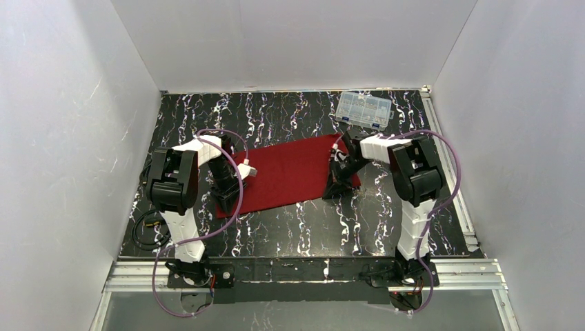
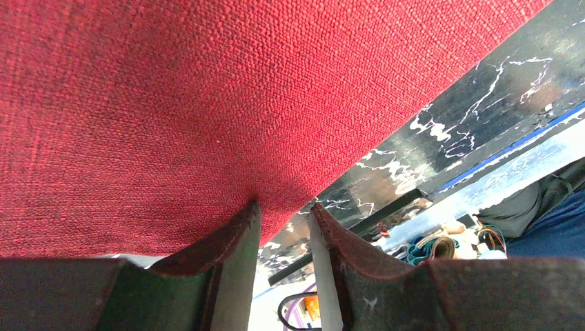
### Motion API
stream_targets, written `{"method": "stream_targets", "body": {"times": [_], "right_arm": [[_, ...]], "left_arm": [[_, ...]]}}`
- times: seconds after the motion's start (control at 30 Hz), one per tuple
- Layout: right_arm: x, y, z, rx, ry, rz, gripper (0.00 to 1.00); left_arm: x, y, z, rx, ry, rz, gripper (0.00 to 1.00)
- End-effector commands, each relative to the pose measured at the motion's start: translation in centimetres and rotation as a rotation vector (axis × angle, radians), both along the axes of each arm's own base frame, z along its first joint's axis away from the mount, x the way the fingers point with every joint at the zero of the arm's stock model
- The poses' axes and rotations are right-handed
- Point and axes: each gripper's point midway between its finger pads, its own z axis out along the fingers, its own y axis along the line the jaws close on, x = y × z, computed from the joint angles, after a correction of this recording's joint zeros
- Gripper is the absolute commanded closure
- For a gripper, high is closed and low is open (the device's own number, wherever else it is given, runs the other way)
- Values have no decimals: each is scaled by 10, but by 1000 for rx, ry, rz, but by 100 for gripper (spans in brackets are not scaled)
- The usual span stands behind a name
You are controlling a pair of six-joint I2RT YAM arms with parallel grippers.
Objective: Fold the napkin into a case and place the utensils inside
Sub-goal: Smooth out the rectangle-folded napkin at the center of the board.
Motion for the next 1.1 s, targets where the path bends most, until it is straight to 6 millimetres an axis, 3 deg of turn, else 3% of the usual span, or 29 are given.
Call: {"method": "stream_targets", "body": {"times": [0.0, 0.33, 0.57, 0.7, 0.83, 1.07], "right_arm": [[12, -28, -4, -89, -75, -32, 95], [24, -67, -3, -136, -70, -159, 99], [27, -67, 36, -86, -145, -198, 95], [43, -62, 53, -65, -221, -265, 96], [49, -71, 38, -136, -197, -252, 99], [49, -113, 2, -274, -155, -343, 99]], "left_arm": [[18, 23, -32, 85, -92, -94, 67], [19, 22, -33, 77, -101, -102, 68], [22, 16, -30, 70, -119, -112, 68], [20, 15, -30, 70, -116, -114, 68], [20, 16, -30, 77, -115, -114, 68], [20, 15, -29, 74, -120, -106, 69]]}}
